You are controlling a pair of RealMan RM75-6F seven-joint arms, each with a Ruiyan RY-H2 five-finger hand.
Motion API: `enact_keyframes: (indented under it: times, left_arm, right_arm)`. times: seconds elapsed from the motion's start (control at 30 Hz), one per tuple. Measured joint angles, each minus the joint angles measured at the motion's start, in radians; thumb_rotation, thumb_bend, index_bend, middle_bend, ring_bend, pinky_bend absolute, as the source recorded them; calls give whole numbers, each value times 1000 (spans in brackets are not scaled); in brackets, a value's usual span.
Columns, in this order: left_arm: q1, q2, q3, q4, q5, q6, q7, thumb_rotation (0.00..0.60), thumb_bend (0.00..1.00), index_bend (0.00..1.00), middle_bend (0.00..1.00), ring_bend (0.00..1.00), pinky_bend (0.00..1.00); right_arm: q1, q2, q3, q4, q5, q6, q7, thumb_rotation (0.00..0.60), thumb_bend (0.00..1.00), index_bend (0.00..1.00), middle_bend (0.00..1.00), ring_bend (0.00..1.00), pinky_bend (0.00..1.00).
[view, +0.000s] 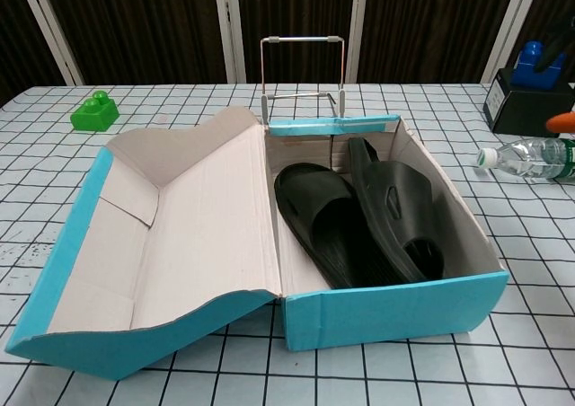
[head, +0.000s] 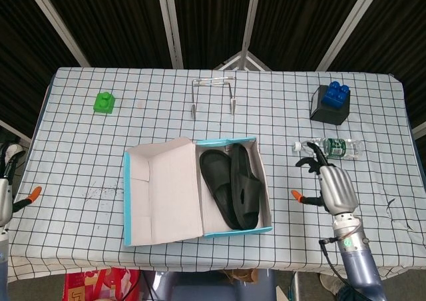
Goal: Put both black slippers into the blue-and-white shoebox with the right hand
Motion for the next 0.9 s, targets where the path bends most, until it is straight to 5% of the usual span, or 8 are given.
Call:
enact_keyframes:
  times: [0.2,0.4,0.6,0.9]
  left_arm:
    - [0,-7,16,-11,27,12,46,600,227,189,8,0,116]
    - [4,8,46,-50,35,-11,121,600,227,189,33,0,116]
    - [4,57,80,-147,15,-87,208,600,227,180,72,5,116]
    - [3,77,89,-184,-2,-111,248,600,226,165,93,10,116]
  right_arm:
    - [-89,22,-124,250,-249,44,20,600,203,380,41,256,278]
    - [-199,5,-192,422,-311,148,-39,600,199,311,41,203,213]
    - [-234,9,-193,456,-282,159,-40,600,196,209,41,192,213]
    - [-264,28,-177,419,-282,197,-81,600,197,205,67,193,213]
